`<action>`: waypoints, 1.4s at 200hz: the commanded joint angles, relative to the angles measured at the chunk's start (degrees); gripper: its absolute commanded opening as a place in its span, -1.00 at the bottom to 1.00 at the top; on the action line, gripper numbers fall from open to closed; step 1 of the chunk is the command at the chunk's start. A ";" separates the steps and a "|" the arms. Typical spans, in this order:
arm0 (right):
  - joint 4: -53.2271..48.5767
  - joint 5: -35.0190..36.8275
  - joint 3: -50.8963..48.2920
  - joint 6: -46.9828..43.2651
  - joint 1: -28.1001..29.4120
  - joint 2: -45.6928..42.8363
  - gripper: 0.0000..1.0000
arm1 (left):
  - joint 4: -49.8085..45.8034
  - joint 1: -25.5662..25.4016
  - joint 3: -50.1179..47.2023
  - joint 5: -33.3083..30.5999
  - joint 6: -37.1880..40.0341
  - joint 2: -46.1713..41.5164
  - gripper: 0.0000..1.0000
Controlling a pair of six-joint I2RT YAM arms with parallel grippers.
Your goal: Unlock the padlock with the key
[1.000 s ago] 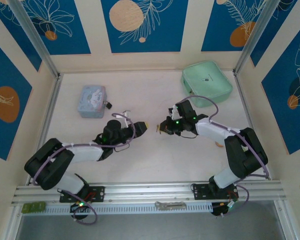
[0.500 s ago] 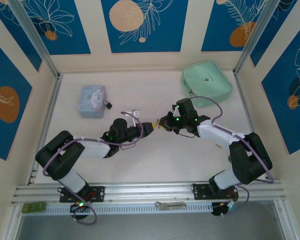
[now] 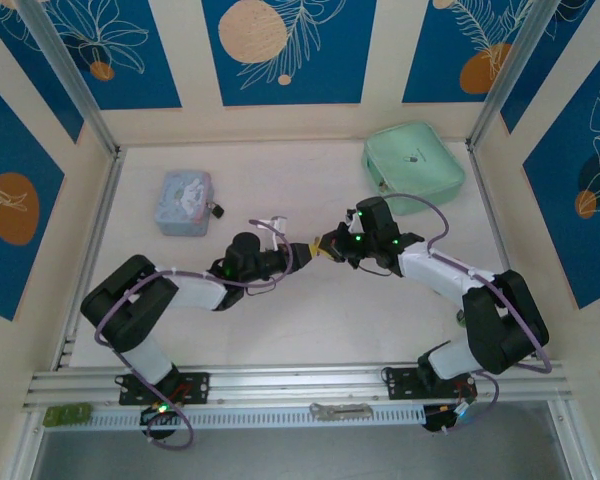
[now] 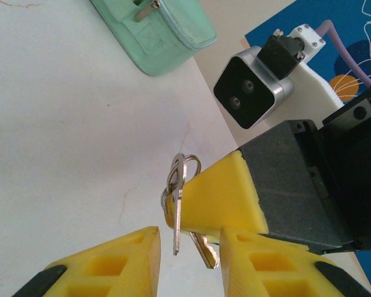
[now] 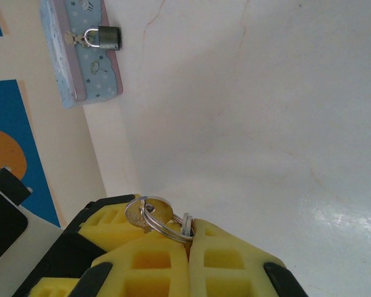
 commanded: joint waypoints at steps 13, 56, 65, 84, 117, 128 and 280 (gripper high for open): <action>0.38 -1.78 -0.81 0.83 -0.24 -1.83 -1.00 | 0.27 -0.54 1.14 -0.28 2.00 1.85 -0.40; 0.11 -2.31 -0.83 0.76 -0.22 -2.08 -1.00 | 0.04 -0.43 1.15 -1.45 3.30 2.10 -0.47; 0.12 -2.36 -0.83 0.66 -0.12 -2.10 -1.00 | 0.15 -0.45 1.31 -1.45 3.52 2.12 -0.48; -0.11 -2.27 -0.67 0.49 0.05 -1.93 -1.00 | 0.23 -0.40 1.97 -1.15 3.92 2.20 -0.52; -0.79 -2.01 -0.18 -0.13 0.53 -1.55 -1.00 | 0.83 -0.43 2.72 0.05 4.07 2.82 -0.61; -0.86 -1.94 -0.16 -0.14 0.57 -1.53 -1.00 | 1.11 -0.45 2.68 0.34 3.97 2.91 -0.71; -8.78 -8.16 2.23 -29.22 -8.24 -13.17 0.17 | -46.70 0.96 14.38 5.25 36.03 -11.19 -1.00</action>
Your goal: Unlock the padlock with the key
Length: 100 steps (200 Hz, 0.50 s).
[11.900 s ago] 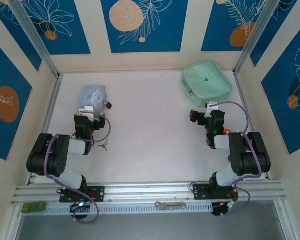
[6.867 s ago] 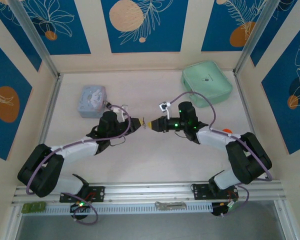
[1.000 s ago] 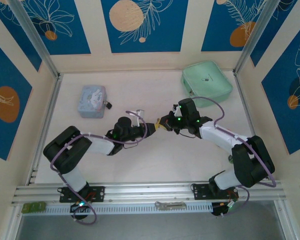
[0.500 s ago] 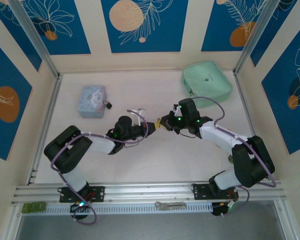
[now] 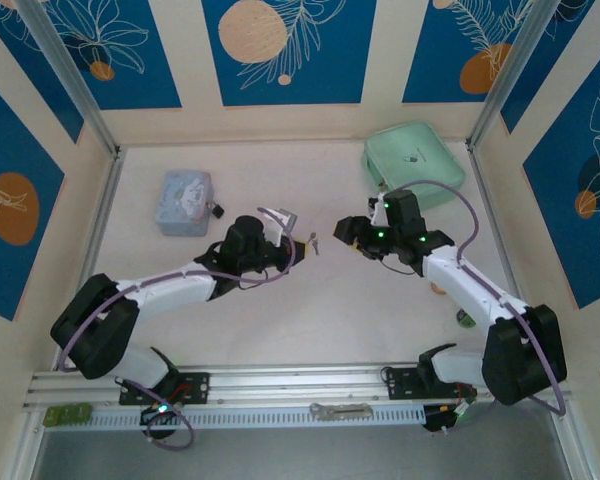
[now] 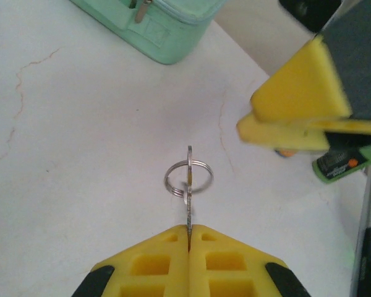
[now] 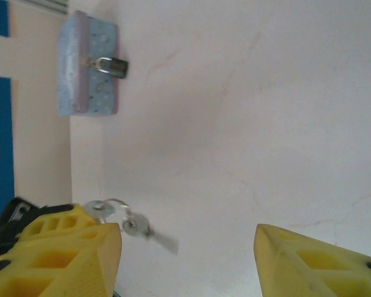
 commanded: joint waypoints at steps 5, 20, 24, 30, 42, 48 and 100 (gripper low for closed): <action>4.06 -12.21 0.36 -12.29 -1.20 -2.74 0.17 | -14.27 1.36 5.51 8.92 7.44 0.61 -1.00; 5.52 -18.34 0.61 -17.30 -1.80 -4.02 0.17 | -19.06 2.55 8.62 15.30 7.66 1.98 -1.00; 5.58 -19.60 0.78 -18.52 -1.88 -4.26 0.16 | -20.10 2.78 9.34 16.80 7.85 2.26 -1.00; 5.30 -21.48 1.02 -20.37 -1.93 -4.42 0.12 | -21.77 3.06 10.25 18.66 8.24 2.55 -1.00; 4.65 -23.90 1.70 -23.06 -1.93 -4.22 0.07 | -25.69 3.29 12.07 21.77 9.63 2.91 -1.00; 4.35 -24.91 1.89 -24.18 -1.89 -3.97 0.05 | -27.78 3.37 13.18 23.00 10.39 3.01 -1.00; 5.63 -33.65 1.93 -26.73 -1.52 0.49 -0.14 | -35.72 4.57 18.12 32.53 12.40 3.56 -1.00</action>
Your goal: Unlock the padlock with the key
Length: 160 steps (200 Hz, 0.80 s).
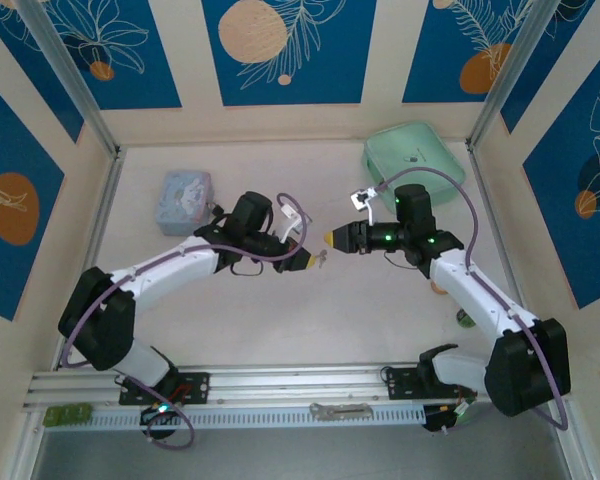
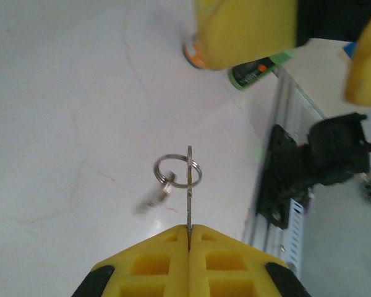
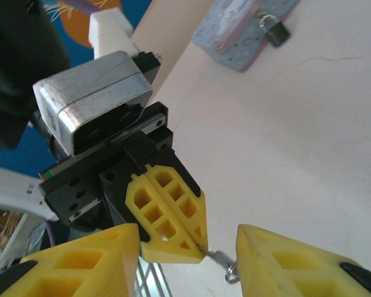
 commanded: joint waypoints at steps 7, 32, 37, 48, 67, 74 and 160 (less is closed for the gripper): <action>0.59 -8.26 1.19 -3.34 0.67 2.73 -0.16 | -5.69 1.50 2.55 8.73 1.95 0.37 -1.00; 0.26 -6.11 -0.27 -4.03 1.91 2.95 -0.20 | -7.19 1.96 3.34 9.46 2.73 0.21 -1.00; 0.52 -6.11 -0.66 -3.80 1.87 2.85 -0.22 | -7.51 2.05 3.44 9.42 2.85 0.21 -1.00; 1.14 -6.39 -1.25 -3.14 1.73 2.80 -0.27 | -7.94 2.27 3.56 9.67 3.05 0.21 -1.00; 0.90 -7.87 -1.73 -2.62 1.80 3.17 -0.38 | -8.28 2.59 3.71 9.85 3.07 0.25 -1.00; 0.51 -8.23 -1.79 -2.75 1.97 3.29 -0.38 | -8.27 2.76 3.67 9.94 3.07 0.19 -1.00; 0.34 -7.47 -2.88 -2.93 3.34 4.42 -0.43 | -7.15 3.39 3.74 9.68 2.40 -0.17 -1.00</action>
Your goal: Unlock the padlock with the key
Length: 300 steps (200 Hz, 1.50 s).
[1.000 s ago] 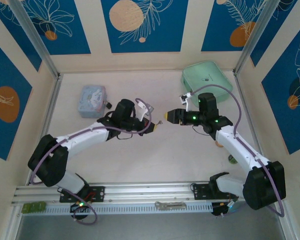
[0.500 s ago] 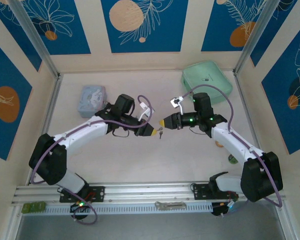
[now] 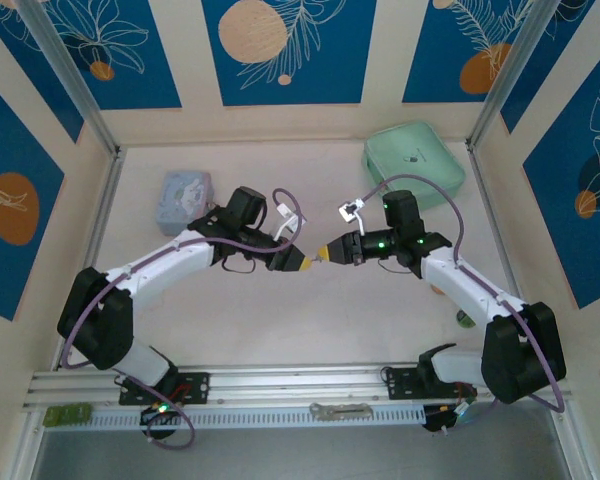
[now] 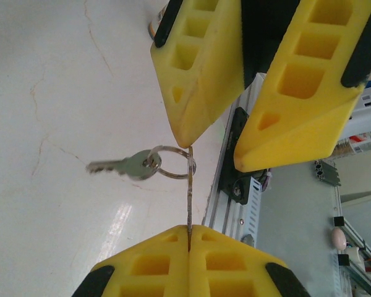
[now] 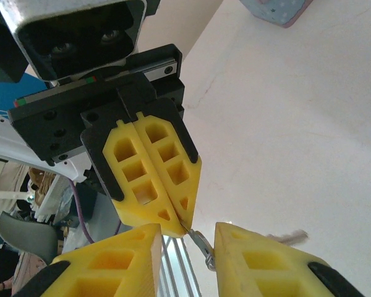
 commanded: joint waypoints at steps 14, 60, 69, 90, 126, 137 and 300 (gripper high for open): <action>-0.21 -1.35 -0.93 -0.52 0.78 1.16 -0.45 | 0.73 0.62 1.29 2.12 0.39 -0.21 -1.00; -0.28 -0.89 -1.05 -0.63 1.00 2.07 -0.47 | 1.14 0.70 0.87 2.21 0.11 -0.60 -1.00; -0.10 -1.13 -1.04 -0.38 0.96 1.97 -0.49 | 1.12 0.78 0.78 2.06 0.02 -0.64 -1.00; -0.43 -1.63 -0.93 -0.36 1.13 1.79 -0.59 | 1.75 0.96 0.48 1.79 -0.40 -0.89 -1.00; -0.28 -2.06 -0.94 -0.27 1.13 1.38 -1.00 | 4.14 1.54 -0.66 -0.26 -2.54 -1.44 -1.00; -0.14 -1.85 -0.71 -0.05 1.22 1.16 -1.00 | 4.76 1.87 -0.98 -3.81 -4.58 -1.47 -0.86; 21.70 50.88 -6.50 -28.29 18.85 -0.42 -1.00 | 59.69 0.39 -22.06 -28.08 -87.91 5.18 0.19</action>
